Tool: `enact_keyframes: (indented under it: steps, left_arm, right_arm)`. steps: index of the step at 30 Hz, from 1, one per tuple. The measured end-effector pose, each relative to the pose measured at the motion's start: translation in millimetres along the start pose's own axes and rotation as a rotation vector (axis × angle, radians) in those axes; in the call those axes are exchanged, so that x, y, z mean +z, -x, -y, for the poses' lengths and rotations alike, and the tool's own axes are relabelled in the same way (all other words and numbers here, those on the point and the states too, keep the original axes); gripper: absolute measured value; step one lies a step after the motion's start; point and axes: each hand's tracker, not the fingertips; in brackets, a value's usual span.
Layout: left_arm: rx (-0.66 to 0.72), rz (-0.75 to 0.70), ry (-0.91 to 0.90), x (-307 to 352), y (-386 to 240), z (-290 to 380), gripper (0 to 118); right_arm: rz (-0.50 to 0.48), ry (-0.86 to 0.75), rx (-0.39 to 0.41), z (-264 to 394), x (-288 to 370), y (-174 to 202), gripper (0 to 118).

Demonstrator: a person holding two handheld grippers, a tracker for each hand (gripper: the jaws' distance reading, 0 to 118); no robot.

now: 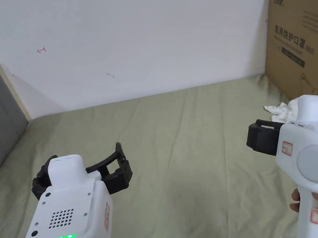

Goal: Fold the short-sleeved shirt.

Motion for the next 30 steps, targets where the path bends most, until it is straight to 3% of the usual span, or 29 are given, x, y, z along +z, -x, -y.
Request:
enact_keyframes:
  steps: [13,22,30]
  left_arm:
    - [-0.002,0.003,0.006,0.0,-1.5,0.9,118]
    - [-0.001,0.003,0.003,0.4,-0.6,1.3,118]
    - [-0.003,0.001,0.003,1.5,0.8,1.5,118]
  right_arm:
    - [0.01,0.061,-0.028,-1.6,-5.9,-4.0,118]
    - [0.034,0.023,0.018,4.2,-5.7,-1.8,118]
    - [-0.106,-0.304,0.088,18.0,0.6,-8.3,118]
